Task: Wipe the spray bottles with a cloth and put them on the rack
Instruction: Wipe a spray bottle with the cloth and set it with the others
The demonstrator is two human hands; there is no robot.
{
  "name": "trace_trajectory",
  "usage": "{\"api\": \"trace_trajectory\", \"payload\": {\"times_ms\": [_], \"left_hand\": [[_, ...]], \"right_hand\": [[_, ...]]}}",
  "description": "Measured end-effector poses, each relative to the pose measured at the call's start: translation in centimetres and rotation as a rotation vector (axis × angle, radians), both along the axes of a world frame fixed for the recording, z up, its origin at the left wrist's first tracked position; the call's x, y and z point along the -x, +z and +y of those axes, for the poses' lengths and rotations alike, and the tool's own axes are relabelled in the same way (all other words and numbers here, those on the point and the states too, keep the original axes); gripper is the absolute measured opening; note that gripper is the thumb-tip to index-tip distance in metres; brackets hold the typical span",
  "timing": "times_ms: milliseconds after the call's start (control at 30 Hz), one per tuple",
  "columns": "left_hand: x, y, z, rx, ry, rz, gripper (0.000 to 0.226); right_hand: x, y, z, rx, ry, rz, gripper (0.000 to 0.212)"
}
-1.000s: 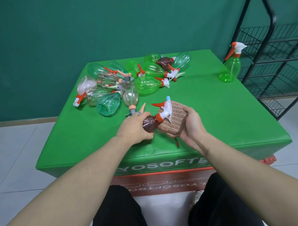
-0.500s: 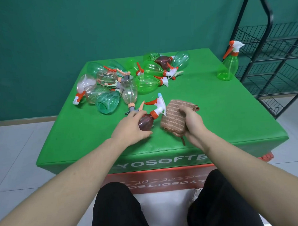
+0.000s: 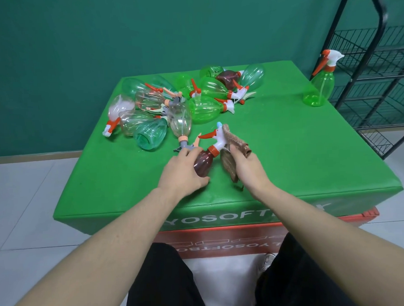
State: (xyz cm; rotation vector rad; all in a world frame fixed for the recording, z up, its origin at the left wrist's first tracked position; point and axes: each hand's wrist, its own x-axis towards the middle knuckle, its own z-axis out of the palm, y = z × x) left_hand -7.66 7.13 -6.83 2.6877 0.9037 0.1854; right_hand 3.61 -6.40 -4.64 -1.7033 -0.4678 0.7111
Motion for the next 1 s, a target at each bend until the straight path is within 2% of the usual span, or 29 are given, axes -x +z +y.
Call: {"api": "trace_trajectory", "payload": {"times_ms": [67, 167, 233, 333, 467, 533, 667, 767, 867, 933, 1000], "left_hand": [[-0.2, 0.3, 0.1, 0.024, 0.033, -0.002, 0.093], [-0.5, 0.7, 0.0, 0.025, 0.030, 0.011, 0.094], [-0.5, 0.8, -0.1, 0.022, 0.018, 0.006, 0.092], [-0.3, 0.8, 0.1, -0.004, -0.010, 0.021, 0.089], [0.2, 0.5, 0.1, -0.077, -0.089, 0.054, 0.081], [0.5, 0.3, 0.2, -0.078, -0.092, 0.045, 0.082], [0.5, -0.2, 0.0, -0.087, -0.122, 0.039, 0.083], [0.5, -0.3, 0.0, -0.099, -0.133, 0.032, 0.084], [0.6, -0.3, 0.1, -0.089, -0.143, 0.017, 0.083], [0.7, -0.5, 0.2, -0.085, -0.151, 0.013, 0.082], [0.6, -0.6, 0.3, -0.098, -0.162, 0.005, 0.080]], "right_hand": [[0.4, -0.3, -0.5, 0.025, 0.017, -0.014, 0.042], [-0.1, -0.2, -1.4, 0.040, 0.034, -0.058, 0.025], [-1.0, 0.2, -2.1, 0.032, 0.052, -0.050, 0.022], [-2.6, 0.6, -3.1, 0.000, 0.034, 0.035, 0.018], [-4.1, 1.0, -3.1, -0.115, -0.108, 0.251, 0.015], [-4.5, 1.3, -2.8, -0.131, -0.107, 0.223, 0.015], [-4.6, 1.3, -1.7, -0.063, 0.052, -0.109, 0.022], [-5.0, 0.3, -1.0, -0.002, 0.287, -0.551, 0.038], [-5.8, -0.5, -1.0, 0.264, 0.460, -0.988, 0.061], [-6.0, -1.0, -1.3, 0.409, 0.532, -1.133, 0.073], [-6.0, -1.4, -1.8, 0.470, 0.546, -1.197, 0.075]]}}
